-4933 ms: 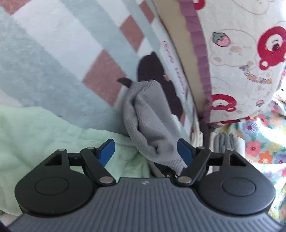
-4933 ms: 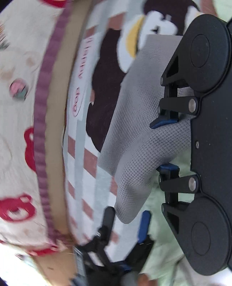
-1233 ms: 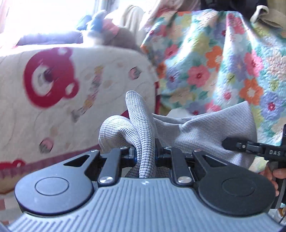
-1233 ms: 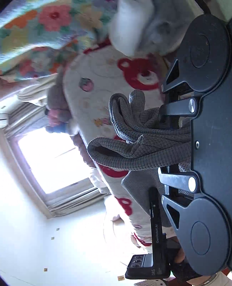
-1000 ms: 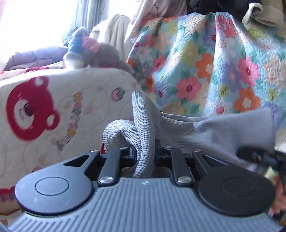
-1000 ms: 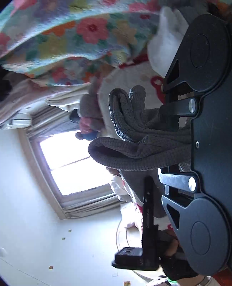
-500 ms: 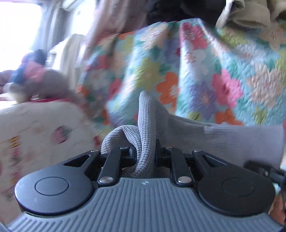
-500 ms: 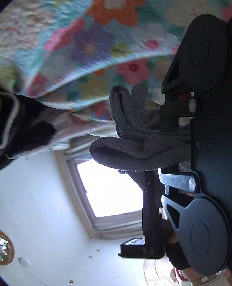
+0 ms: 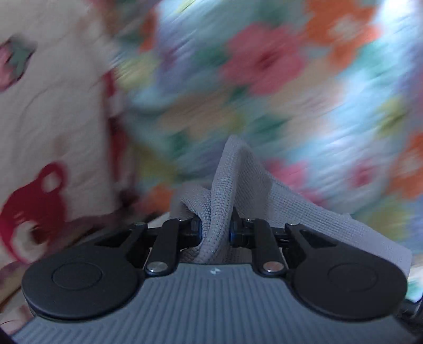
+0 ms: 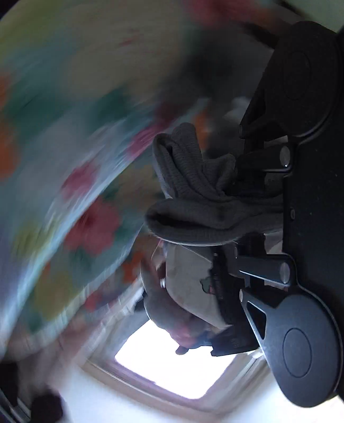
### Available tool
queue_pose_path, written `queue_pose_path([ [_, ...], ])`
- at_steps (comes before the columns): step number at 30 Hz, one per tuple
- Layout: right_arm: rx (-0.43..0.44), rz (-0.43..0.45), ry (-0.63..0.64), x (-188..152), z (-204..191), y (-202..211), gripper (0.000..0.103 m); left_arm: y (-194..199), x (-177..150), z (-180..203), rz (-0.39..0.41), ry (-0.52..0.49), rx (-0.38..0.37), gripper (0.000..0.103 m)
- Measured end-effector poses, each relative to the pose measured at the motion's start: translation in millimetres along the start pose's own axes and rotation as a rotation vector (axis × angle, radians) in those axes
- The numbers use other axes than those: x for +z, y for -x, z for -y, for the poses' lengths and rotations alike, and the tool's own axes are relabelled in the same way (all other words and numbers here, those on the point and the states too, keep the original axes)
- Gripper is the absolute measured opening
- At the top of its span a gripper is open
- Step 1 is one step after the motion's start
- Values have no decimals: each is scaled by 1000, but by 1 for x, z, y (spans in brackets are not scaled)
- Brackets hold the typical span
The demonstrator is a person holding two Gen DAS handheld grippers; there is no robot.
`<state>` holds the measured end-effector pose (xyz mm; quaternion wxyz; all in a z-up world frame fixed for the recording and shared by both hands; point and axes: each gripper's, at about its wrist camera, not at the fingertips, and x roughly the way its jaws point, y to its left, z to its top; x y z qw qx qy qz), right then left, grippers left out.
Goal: Fold clothes
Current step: 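Lift the folded shirt with both grippers and carry it toward the clothes stack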
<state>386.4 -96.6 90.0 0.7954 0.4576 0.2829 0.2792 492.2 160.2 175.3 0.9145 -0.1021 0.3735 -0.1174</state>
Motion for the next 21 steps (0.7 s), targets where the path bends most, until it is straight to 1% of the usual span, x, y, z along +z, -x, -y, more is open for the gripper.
queue_pose_path([
  [1, 1, 4, -46, -4, 13, -5, 29, -1, -8, -8, 14, 3, -8, 17],
  [3, 22, 1, -78, -10, 28, -10, 29, -1, -22, -21, 48, 23, -43, 18],
  [5, 46, -8, -62, -16, 31, -10, 29, 1, -33, -31, 63, 59, -86, 18],
  [7, 67, -25, -39, -22, 28, -5, 30, 3, -31, -36, 82, 62, -92, 18],
  [9, 99, -54, -48, -23, 22, -3, 30, 8, -24, -27, 102, 6, -60, 18],
  [12, 165, -100, -97, -15, 0, -11, 30, 18, -3, -6, 143, -127, -9, 18],
  [13, 180, -113, -113, -11, -9, -14, 30, 20, 3, -6, 163, -124, 12, 20],
  [14, 190, -127, -131, -9, -15, -18, 30, 21, 9, -8, 184, -104, 36, 28],
  [15, 187, -142, -152, -10, -18, -23, 30, 23, 15, -10, 206, -83, 61, 32],
  [16, 185, -158, -172, -10, -20, -28, 30, 19, 14, -15, 204, -75, 93, 34],
  [17, 182, -173, -193, -11, -22, -33, 30, 14, 11, -21, 194, -70, 129, 31],
  [18, 172, -190, -214, -12, -23, -39, 30, 10, 8, -27, 184, -66, 165, 31],
  [20, 123, -211, -223, -16, -12, -50, 30, 0, 1, -40, 164, -56, 236, 31],
  [21, 106, -204, -216, -18, -7, -49, 30, 0, -5, -42, 172, -80, 248, 31],
])
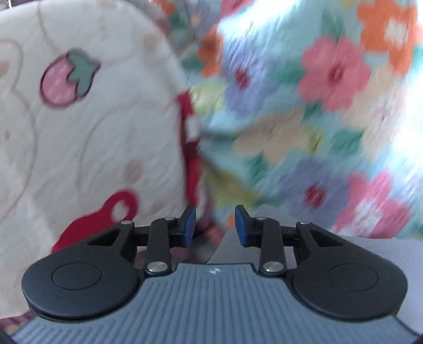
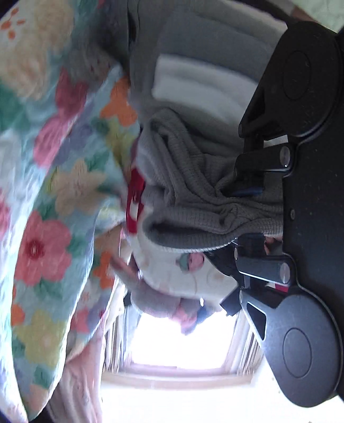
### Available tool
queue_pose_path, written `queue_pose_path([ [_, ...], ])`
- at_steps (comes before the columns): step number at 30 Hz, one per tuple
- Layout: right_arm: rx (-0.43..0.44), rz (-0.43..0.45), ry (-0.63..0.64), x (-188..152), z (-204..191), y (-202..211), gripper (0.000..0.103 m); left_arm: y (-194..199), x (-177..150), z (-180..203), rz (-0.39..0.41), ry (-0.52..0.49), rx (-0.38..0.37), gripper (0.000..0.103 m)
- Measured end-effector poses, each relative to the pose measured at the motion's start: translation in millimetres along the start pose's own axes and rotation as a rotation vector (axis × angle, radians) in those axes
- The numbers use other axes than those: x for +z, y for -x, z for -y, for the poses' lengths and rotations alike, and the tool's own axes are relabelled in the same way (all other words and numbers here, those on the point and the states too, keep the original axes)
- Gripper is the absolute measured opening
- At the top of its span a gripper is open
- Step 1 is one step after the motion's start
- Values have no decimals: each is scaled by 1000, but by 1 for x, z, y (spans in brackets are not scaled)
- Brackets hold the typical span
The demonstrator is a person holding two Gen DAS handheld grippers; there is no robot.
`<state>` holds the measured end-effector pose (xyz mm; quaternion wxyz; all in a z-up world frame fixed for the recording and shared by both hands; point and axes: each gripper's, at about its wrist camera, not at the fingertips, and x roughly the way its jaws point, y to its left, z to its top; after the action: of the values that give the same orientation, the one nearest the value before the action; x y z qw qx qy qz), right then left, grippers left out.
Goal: Fold clothes
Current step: 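Lift the folded shirt with both grippers and carry it toward the clothes stack, then lower the shirt onto the clothes stack and open both grippers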
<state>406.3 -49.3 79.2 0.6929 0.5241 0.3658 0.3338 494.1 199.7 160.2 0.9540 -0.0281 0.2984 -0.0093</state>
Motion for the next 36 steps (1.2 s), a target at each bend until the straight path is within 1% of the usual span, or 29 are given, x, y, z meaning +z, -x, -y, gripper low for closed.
queue_pose_path([
  [1, -4, 14, 4, 0, 5, 4, 31, 3, -7, -1, 18, -32, 2, 31],
  [2, 0, 27, 14, -1, 8, 7, 31, 10, -13, -2, 56, -60, 7, 31],
  [3, 4, 38, 36, -3, 10, 11, 31, 19, -18, -5, 110, -79, 15, 31],
  [4, 6, 49, 58, -5, 12, 15, 32, 29, -22, -7, 165, -88, -1, 32],
  [6, 5, 63, 105, -9, 11, 20, 35, 46, -23, -7, 229, -71, -82, 33],
  [7, 16, 58, 110, -11, 11, 20, 35, 51, -21, -6, 233, -67, -119, 34],
  [8, 26, 52, 115, -12, 12, 20, 36, 51, -20, -1, 199, -83, -144, 34],
  [10, 43, 34, 117, -14, 13, 16, 35, 41, -24, 16, 99, -174, -145, 34],
  [11, 43, 27, 133, -16, 13, 15, 35, 32, -31, 26, 37, -238, -127, 34],
  [12, 37, 24, 161, -19, 12, 14, 35, 24, -41, 35, 9, -284, -97, 34],
  [13, 15, 46, 222, -23, 8, 19, 37, 17, -52, 43, -5, -320, -63, 31],
  [14, -20, 92, 298, -28, 3, 27, 40, 15, -58, 44, 3, -293, -72, 28],
  [15, -55, 148, 377, -35, -1, 37, 41, 14, -61, 42, 18, -244, -95, 28],
  [16, -89, 227, 461, -45, -5, 49, 44, 12, -65, 40, 34, -194, -117, 28],
  [17, -122, 315, 558, -57, -11, 62, 44, 11, -66, 39, 40, -169, -131, 28],
  [18, -163, 402, 681, -69, -18, 72, 43, 10, -66, 40, 44, -171, -127, 28],
  [19, -196, 466, 803, -81, -27, 79, 43, 10, -66, 43, 45, -187, -117, 28],
  [20, -215, 510, 914, -89, -35, 83, 43, 11, -67, 46, 45, -204, -107, 28],
  [21, -218, 529, 1000, -92, -42, 85, 43, 11, -68, 49, 45, -220, -96, 28],
  [22, -203, 522, 1051, -91, -47, 85, 43, 14, -69, 52, 44, -220, -97, 28],
  [24, -189, 501, 1115, -84, -52, 79, 43, 16, -72, 52, 47, -208, -103, 28],
  [25, -192, 473, 1135, -79, -52, 72, 43, 16, -73, 51, 49, -201, -101, 28],
  [26, -212, 417, 1139, -74, -48, 59, 42, 16, -74, 50, 51, -195, -99, 28],
  [29, -300, 304, 1092, -59, -14, 24, 41, 14, -76, 46, 52, -170, -86, 30],
  [30, -296, 299, 1036, -53, 0, 20, 40, 11, -77, 44, 48, -154, -75, 30],
  [31, -276, 305, 969, -46, 13, 20, 40, 8, -78, 42, 45, -139, -65, 30],
  [33, -230, 328, 830, -36, 30, 26, 40, 8, -80, 38, 63, -113, -67, 30],
  [34, -212, 338, 780, -34, 36, 30, 40, 10, -81, 37, 79, -118, -71, 33],
  [36, -197, 351, 765, -40, 38, 33, 40, 15, -81, 36, 118, -132, -21, 43],
])
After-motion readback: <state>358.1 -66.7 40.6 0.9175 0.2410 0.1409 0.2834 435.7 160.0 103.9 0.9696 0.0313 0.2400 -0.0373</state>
